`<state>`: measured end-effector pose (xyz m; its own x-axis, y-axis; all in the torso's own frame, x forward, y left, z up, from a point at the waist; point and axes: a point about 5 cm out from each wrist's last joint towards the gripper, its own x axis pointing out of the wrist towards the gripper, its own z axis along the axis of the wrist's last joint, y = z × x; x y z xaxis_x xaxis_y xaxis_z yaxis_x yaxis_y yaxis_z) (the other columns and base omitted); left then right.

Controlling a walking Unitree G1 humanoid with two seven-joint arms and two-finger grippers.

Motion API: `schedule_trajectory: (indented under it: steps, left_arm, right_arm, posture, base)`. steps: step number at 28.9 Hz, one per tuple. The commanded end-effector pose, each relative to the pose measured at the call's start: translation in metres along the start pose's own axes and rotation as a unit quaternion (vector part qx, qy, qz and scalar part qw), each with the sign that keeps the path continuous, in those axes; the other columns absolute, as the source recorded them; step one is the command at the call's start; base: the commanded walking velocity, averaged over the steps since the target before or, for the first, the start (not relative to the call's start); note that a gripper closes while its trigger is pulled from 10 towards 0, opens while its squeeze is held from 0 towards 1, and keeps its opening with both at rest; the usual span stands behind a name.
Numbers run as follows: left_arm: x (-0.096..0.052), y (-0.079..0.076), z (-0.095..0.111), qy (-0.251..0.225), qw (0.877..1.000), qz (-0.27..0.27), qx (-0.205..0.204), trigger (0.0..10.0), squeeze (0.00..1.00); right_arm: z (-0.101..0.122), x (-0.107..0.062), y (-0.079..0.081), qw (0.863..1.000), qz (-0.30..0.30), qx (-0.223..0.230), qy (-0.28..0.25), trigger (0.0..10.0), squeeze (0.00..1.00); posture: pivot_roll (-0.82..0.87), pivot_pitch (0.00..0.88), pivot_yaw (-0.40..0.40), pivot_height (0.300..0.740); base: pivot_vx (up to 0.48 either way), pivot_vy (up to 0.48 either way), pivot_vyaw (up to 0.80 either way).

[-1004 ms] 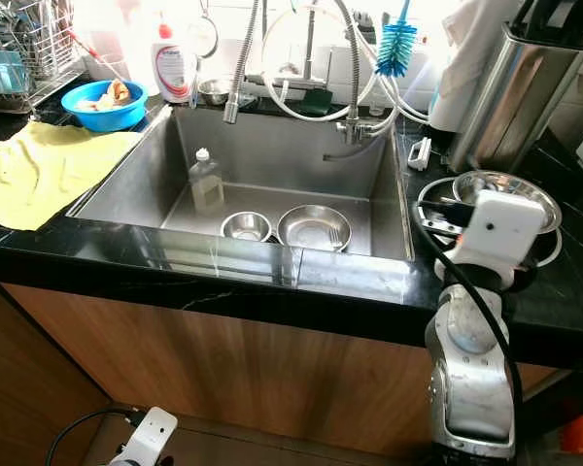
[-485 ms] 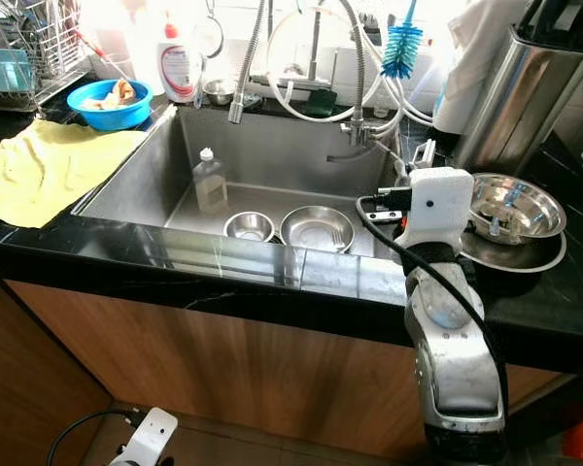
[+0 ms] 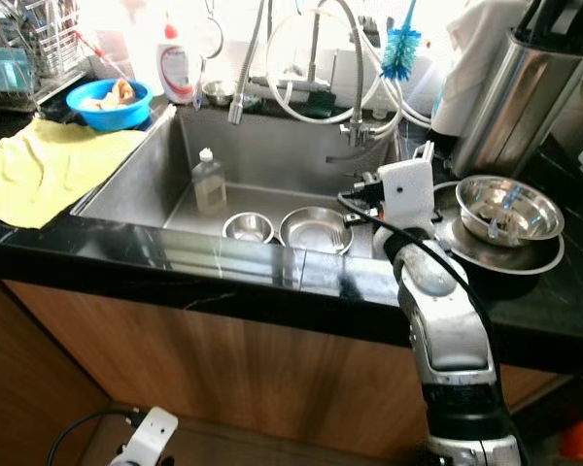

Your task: Kitchen organization

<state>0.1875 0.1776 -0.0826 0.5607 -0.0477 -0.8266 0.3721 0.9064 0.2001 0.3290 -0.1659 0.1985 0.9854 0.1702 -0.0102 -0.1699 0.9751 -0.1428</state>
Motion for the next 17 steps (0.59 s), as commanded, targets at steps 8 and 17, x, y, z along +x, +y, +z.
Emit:
schedule_trajectory:
  steps: [8, 17]
  left_arm:
    - [-0.001, 0.002, -0.004, 0.008, 1.0, 0.003, 0.002, 10.0, 0.0]
    - [-0.001, 0.003, -0.004, 0.008, 1.0, 0.001, 0.008, 10.0, 0.0]
  right_arm:
    - [-0.018, 0.011, 0.003, 0.999, 0.01, 0.0, 0.046, 10.0, 0.0]
    - [-0.029, 0.009, 0.0, 0.998, -0.012, 0.008, 0.067, 10.0, 0.0]
  posture:
    - [-0.13, 0.012, -0.053, 0.74]
    - [-0.13, 0.019, -0.049, 0.74]
  base:
    - [0.0, 0.0, 0.0]
    - [0.0, 0.0, 0.0]
